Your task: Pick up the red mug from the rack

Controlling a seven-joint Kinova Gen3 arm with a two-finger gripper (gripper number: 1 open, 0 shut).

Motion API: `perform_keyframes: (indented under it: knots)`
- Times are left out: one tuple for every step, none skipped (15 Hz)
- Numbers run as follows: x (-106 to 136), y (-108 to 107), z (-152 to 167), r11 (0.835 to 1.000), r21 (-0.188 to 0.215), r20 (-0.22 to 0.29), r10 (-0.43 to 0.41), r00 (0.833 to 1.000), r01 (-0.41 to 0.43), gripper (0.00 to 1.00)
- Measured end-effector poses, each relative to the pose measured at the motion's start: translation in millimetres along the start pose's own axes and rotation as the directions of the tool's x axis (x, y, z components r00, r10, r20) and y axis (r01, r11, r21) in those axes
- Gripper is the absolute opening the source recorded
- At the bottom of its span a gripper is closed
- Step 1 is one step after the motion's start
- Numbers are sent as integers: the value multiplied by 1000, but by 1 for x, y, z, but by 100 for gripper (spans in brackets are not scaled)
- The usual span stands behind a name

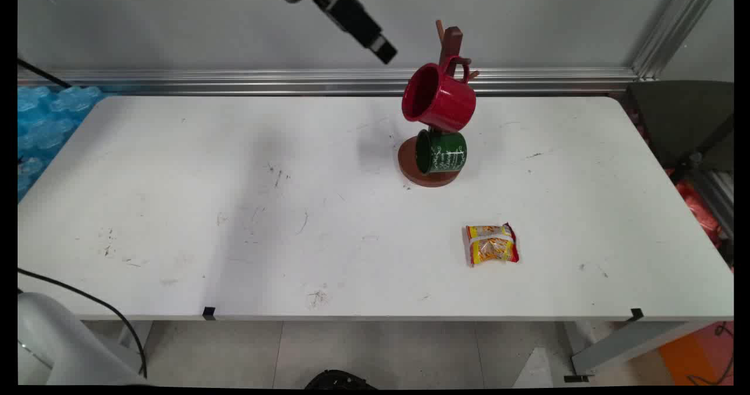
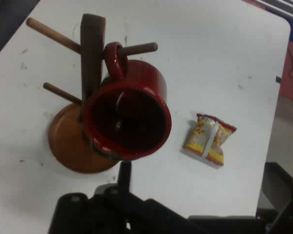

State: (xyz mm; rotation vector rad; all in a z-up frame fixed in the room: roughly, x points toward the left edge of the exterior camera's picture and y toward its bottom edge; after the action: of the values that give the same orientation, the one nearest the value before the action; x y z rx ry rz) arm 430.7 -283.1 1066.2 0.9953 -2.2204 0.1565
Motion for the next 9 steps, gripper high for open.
perform_keyframes:
  knots:
    - [2, 1, 8, 1000, 0, -8, -13, 1000, 13, 100]
    - [3, 1, 16, 1000, -1, -14, -26, 1000, 26, 100]
    - [3, 2, 23, 999, -2, -19, -36, 999, 36, 100]
    - [4, 2, 31, 999, -3, -23, -48, 999, 48, 100]
    - [4, 3, 39, 998, -5, -26, -58, 998, 58, 100]
    - [4, 3, 46, 998, -5, -28, -67, 997, 67, 100]
    - [3, 3, 54, 997, -4, -31, -78, 996, 78, 100]
    - [3, 3, 61, 996, -3, -33, -88, 996, 88, 100]
    - [3, 3, 66, 996, -3, -34, -94, 995, 94, 100]
